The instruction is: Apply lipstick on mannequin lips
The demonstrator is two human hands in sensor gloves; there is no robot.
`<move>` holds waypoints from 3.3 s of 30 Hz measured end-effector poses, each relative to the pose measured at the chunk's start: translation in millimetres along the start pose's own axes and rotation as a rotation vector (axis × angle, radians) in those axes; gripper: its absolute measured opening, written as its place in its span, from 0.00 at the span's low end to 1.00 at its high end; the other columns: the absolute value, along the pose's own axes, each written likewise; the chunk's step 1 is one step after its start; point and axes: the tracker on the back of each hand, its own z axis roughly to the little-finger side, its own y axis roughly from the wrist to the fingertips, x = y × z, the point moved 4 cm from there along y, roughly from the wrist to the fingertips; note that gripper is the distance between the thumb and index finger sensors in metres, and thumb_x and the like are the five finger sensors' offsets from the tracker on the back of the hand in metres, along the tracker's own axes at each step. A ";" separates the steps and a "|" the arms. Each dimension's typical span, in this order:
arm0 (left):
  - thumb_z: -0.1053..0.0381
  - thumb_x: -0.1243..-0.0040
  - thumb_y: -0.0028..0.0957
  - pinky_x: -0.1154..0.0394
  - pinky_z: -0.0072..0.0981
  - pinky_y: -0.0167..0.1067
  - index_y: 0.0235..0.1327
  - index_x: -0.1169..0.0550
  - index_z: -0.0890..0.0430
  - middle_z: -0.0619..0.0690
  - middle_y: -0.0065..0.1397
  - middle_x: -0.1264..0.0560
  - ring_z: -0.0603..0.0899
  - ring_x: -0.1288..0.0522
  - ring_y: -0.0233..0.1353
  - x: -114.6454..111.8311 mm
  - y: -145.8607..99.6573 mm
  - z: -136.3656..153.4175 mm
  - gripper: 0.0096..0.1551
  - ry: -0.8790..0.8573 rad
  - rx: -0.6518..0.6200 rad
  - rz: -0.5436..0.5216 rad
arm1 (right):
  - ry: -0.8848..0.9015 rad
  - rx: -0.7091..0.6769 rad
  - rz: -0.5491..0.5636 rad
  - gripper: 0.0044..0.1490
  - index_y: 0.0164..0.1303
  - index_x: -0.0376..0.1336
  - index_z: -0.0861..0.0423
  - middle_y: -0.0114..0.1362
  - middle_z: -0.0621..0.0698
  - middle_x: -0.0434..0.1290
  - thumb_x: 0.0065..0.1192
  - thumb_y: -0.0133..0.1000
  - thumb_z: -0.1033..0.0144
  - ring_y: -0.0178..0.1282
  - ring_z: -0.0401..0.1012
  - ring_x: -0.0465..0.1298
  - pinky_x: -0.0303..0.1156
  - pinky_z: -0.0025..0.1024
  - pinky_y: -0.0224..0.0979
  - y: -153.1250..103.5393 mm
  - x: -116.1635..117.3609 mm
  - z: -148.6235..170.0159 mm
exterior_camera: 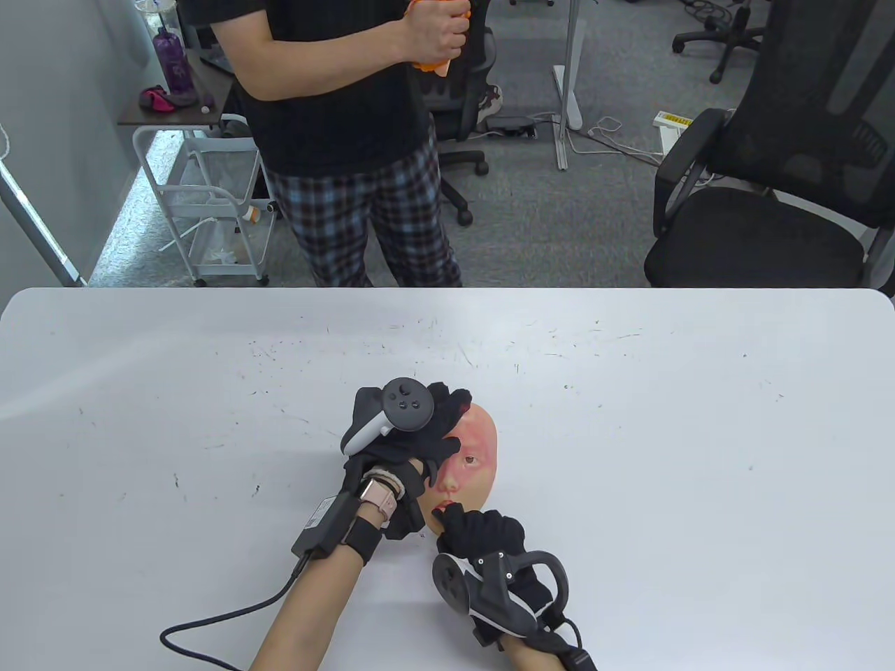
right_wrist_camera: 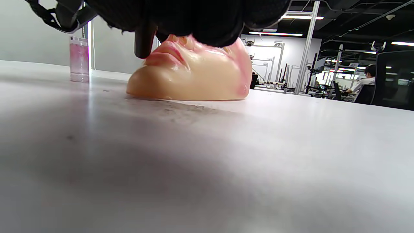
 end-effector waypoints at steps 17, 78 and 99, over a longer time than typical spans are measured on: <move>0.49 0.41 0.57 0.56 0.60 0.80 0.85 0.48 0.35 0.48 0.88 0.61 0.61 0.65 0.85 0.1 -0.1 0.4 0.45 -0.001 0.003 0.000 | 0.041 0.070 0.020 0.32 0.64 0.67 0.56 0.47 0.49 0.77 0.64 0.54 0.51 0.48 0.44 0.76 0.69 0.50 0.63 -9.7 -3.1 18.2; 0.48 0.42 0.57 0.56 0.60 0.80 0.85 0.49 0.35 0.47 0.88 0.62 0.60 0.65 0.85 -0.9 -0.3 0.6 0.45 0.000 0.000 0.006 | 0.072 0.109 0.056 0.33 0.67 0.64 0.55 0.49 0.47 0.76 0.59 0.55 0.50 0.49 0.42 0.76 0.70 0.49 0.63 -4.0 -6.8 16.2; 0.48 0.42 0.57 0.57 0.60 0.80 0.85 0.49 0.35 0.48 0.88 0.62 0.60 0.65 0.85 -1.4 0.1 0.5 0.45 0.002 0.002 0.004 | 0.079 0.163 0.075 0.33 0.66 0.65 0.56 0.47 0.47 0.77 0.59 0.54 0.51 0.47 0.43 0.76 0.70 0.49 0.62 -3.7 -7.7 13.8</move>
